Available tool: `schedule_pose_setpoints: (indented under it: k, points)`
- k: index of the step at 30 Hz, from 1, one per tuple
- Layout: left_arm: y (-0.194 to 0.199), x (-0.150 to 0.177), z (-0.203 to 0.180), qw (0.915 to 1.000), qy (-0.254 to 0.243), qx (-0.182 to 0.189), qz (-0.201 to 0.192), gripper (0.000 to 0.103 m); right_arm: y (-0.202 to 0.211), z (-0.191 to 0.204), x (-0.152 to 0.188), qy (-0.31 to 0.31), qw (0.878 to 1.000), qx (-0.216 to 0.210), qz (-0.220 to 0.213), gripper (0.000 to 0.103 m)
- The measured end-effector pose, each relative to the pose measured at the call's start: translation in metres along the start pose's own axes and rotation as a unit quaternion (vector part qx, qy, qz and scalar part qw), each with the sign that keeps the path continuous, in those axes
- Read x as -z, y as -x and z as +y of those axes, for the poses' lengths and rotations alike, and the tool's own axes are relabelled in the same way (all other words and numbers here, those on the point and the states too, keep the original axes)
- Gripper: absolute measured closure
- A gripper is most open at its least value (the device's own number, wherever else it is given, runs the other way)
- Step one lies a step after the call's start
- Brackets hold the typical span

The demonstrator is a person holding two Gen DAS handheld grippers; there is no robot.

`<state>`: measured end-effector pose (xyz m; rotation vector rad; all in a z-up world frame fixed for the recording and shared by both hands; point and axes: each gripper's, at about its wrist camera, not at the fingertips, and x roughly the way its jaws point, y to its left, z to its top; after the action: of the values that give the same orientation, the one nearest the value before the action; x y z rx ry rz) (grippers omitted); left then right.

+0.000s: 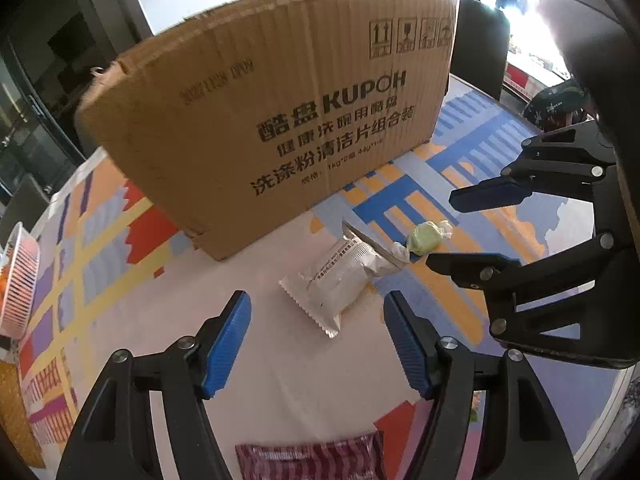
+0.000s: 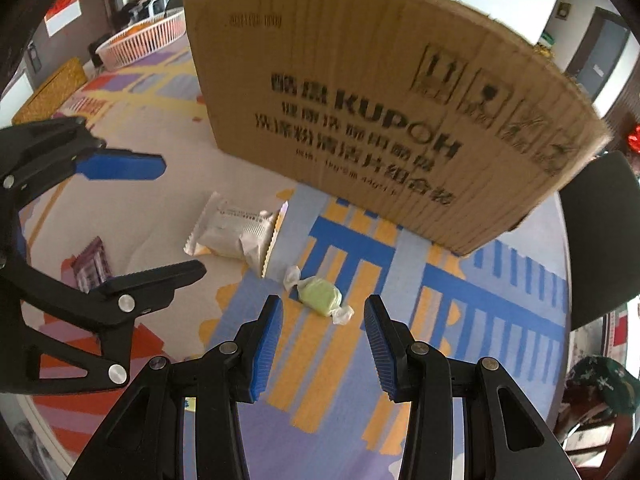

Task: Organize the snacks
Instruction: 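Move both grippers back toward the white bread bag and pale green candy, then grasp the white bread bag with the left gripper while the right gripper grasps the pale green candy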

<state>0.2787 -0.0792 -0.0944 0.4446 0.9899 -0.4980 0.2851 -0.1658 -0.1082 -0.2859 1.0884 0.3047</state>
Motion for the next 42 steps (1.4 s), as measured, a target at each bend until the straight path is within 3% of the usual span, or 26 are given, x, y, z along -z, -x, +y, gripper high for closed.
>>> schedule_pose_setpoints:
  k: [7,16,22,25,26,29,36,42]
  points:
    - [-0.020,-0.009,0.005,0.9996,-0.015,0.020,0.011,0.033,-0.026,-0.001,-0.005,0.026,0.999,-0.019,0.035,0.060]
    - [-0.041,-0.016,0.017,0.9985,-0.002,0.050,0.020,0.034,-0.031,-0.014,-0.014,0.045,0.998,-0.032,0.030,0.060]
    - [-0.045,-0.014,0.020,0.9970,0.020,0.068,0.030,0.051,-0.032,-0.014,-0.019,0.046,0.998,-0.027,0.021,0.064]
    - [-0.042,-0.010,0.020,0.9971,0.036,0.062,0.027,0.056,-0.031,-0.012,-0.020,0.043,0.998,-0.037,0.016,0.075]
    - [-0.042,-0.010,0.020,0.9971,0.042,0.058,0.027,0.062,-0.031,-0.011,-0.020,0.042,0.998,-0.037,0.015,0.077]
    - [-0.039,-0.006,0.022,0.9959,0.069,0.048,0.033,0.067,-0.030,-0.005,-0.012,0.036,0.999,-0.036,0.009,0.082]
    - [-0.028,0.009,0.016,0.9938,0.100,0.035,0.033,0.068,-0.024,-0.009,-0.002,-0.001,0.999,-0.031,-0.005,0.083]
    - [0.000,0.019,0.017,0.9919,0.127,0.011,0.000,0.068,-0.003,-0.016,0.011,-0.047,0.998,-0.037,-0.030,0.083]
